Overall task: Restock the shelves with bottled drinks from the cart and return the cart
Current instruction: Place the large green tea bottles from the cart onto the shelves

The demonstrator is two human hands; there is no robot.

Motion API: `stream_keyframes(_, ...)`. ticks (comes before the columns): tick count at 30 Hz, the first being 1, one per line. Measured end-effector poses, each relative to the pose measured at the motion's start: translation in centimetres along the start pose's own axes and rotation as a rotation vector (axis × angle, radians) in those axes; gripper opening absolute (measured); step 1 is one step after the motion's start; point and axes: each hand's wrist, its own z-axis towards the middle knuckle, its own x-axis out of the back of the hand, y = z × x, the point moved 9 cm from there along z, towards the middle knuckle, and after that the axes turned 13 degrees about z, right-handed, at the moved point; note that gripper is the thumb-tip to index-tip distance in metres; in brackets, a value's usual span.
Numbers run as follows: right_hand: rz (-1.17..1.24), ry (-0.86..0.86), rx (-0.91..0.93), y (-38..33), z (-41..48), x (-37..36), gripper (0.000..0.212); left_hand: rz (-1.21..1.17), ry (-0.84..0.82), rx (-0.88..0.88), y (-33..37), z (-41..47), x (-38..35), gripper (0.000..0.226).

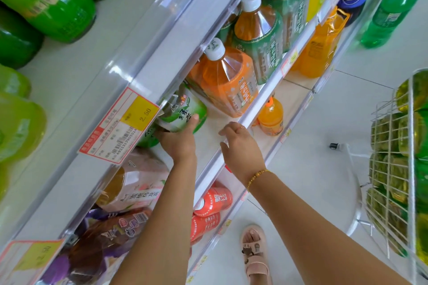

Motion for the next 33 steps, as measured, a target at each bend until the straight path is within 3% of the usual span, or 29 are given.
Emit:
stream_keyframes(5,-0.03,-0.124,0.03,0.6,-0.5,-0.5,0.044,0.031,-0.055,-0.031,1.0,0.1,-1.5,0.091)
stream_keyframes(8,0.006,-0.132,-0.035,0.2,-0.4,0.6,0.04,0.041,-0.084,-0.001,1.2,-0.3,-1.8,0.085)
stream_keyframes(12,0.076,-0.07,-0.119,-1.1,-2.2,4.8,0.029,0.199,-0.204,0.042,1.2,-1.9,-1.3,0.052)
stream_keyframes(14,0.039,-0.04,-0.112,-2.3,-4.0,7.8,0.018,0.273,-0.276,0.025,1.8,-4.8,-0.4,0.045)
stream_keyframes(17,0.053,0.09,-0.147,-2.9,-7.8,14.1,0.017,0.228,-0.419,-0.096,4.7,-14.0,0.4,0.023)
stream_keyframes(21,0.068,0.363,-0.216,-0.4,-14.1,25.6,0.017,0.199,-0.775,-0.377,10.4,-27.5,-3.3,0.033)
stream_keyframes(23,0.012,0.471,-0.343,3.1,-17.9,31.0,0.013,0.207,-0.93,-0.499,12.7,-32.5,-6.6,0.029)
stream_keyframes(26,-0.087,0.511,-0.705,10.4,-24.6,36.5,0.032,0.383,-1.249,-0.752,13.6,-40.2,-12.2,0.011)
stream_keyframes(29,-0.158,0.399,-1.061,15.7,-31.5,38.5,0.048,0.799,-1.561,-0.952,10.1,-47.3,-16.2,0.057)
stream_keyframes(33,-0.065,0.134,-1.267,20.2,-36.4,35.8,0.04,1.183,-1.648,-1.106,5.8,-51.5,-18.8,0.08)
